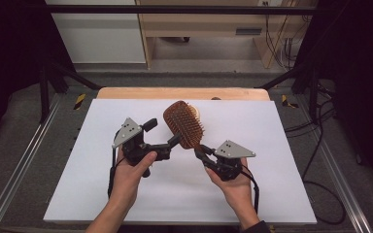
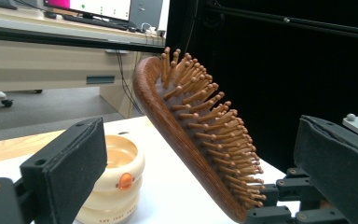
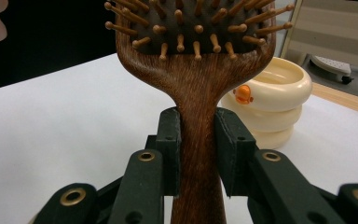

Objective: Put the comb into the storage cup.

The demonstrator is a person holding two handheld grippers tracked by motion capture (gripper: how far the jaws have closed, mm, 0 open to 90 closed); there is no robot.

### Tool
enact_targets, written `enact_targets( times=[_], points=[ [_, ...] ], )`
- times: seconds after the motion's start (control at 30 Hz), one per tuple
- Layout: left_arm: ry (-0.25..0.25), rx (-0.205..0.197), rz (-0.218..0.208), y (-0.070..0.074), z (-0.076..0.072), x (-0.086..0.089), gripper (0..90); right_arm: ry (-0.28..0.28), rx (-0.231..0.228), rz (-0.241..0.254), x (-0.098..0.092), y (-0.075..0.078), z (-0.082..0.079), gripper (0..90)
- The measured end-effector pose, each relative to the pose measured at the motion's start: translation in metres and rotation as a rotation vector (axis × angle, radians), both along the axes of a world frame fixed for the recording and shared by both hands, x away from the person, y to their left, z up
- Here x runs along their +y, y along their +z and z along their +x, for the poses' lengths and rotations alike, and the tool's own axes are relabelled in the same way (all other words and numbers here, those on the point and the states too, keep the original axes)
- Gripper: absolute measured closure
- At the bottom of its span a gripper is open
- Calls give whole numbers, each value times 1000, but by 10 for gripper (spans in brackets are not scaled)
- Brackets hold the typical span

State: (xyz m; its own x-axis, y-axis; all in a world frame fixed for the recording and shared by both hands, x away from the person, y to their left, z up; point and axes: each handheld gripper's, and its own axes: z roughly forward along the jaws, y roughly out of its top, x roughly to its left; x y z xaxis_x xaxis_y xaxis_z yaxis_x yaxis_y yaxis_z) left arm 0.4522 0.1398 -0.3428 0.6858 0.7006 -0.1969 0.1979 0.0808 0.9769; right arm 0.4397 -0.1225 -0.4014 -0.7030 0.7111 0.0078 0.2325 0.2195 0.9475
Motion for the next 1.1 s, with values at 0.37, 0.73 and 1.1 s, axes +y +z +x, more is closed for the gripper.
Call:
enact_targets(
  times=[0.37, 0.73, 1.1],
  points=[
    [-8, 41, -52, -2, 6, 1, 29, 18, -15, 0, 6, 1, -3, 728],
    [-39, 106, -129, -1, 17, 0, 117, 37, -28, 2, 12, 1, -5, 728],
    [-21, 147, -195, 0, 24, 1, 331, 48, -42, -19, 20, -1, -8, 727]
  ],
)
